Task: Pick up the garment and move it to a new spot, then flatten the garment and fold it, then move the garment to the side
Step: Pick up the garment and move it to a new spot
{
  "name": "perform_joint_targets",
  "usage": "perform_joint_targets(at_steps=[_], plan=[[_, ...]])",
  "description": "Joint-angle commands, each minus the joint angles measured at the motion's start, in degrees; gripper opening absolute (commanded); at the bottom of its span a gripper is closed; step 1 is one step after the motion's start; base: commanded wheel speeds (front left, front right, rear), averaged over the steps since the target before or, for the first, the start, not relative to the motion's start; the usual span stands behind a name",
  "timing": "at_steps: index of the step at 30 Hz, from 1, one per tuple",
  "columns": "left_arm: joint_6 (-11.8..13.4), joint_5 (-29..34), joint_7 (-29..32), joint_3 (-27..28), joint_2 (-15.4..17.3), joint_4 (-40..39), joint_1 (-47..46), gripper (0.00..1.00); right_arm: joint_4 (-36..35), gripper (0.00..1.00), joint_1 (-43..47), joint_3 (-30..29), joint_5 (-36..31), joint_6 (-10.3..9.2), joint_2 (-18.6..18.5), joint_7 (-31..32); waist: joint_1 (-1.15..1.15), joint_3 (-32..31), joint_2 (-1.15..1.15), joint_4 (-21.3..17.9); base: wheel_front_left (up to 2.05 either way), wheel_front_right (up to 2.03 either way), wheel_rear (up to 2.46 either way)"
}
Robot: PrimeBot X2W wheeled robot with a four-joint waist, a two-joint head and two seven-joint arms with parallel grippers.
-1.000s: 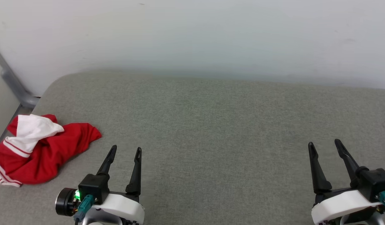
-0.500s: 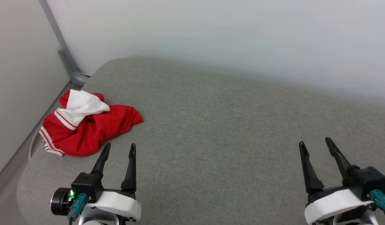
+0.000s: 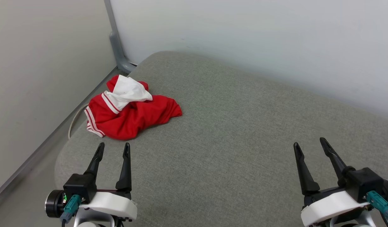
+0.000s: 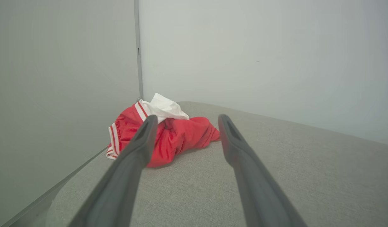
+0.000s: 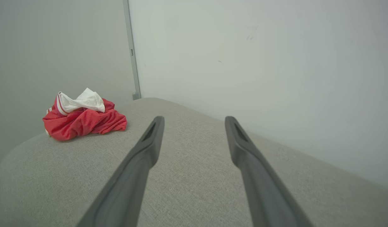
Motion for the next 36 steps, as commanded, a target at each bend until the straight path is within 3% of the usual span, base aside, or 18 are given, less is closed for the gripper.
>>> perform_joint_targets(at_steps=[1,9,19,26,36], plan=[[-0.05,-0.10,-0.15,-0.03,-0.12,-0.07,-0.56,1.00,0.01,1.00,-0.78,0.05,-0.07,-0.04,0.11,-0.30,0.00,-0.04,0.00,0.57,0.00,0.00,0.00],[0.22,0.34,-0.15,1.69,-0.24,1.13,-1.51,1.00,-0.29,1.00,-0.93,0.29,0.49,-0.04,0.11,0.38,0.00,0.48,0.00,1.00,0.00,0.00,0.00],[-0.60,-3.12,-0.14,4.86,0.56,9.96,-11.77,1.00,-2.88,1.00,-4.02,0.02,-1.63,-0.04,0.10,2.90,0.00,8.52,0.00,-3.38,0.00,0.00,0.00],[-1.49,-7.98,4.58,7.08,5.31,21.83,-23.75,1.00,-4.05,1.00,-7.58,-0.18,-3.44,-0.04,0.08,3.65,0.00,16.13,0.00,-7.82,0.00,0.00,0.00],[-2.06,-15.90,22.35,4.43,15.54,35.56,-37.48,1.00,-3.64,1.00,-12.22,0.63,-3.97,-0.04,0.08,2.49,0.00,24.34,0.00,-12.55,0.00,0.00,0.00]])
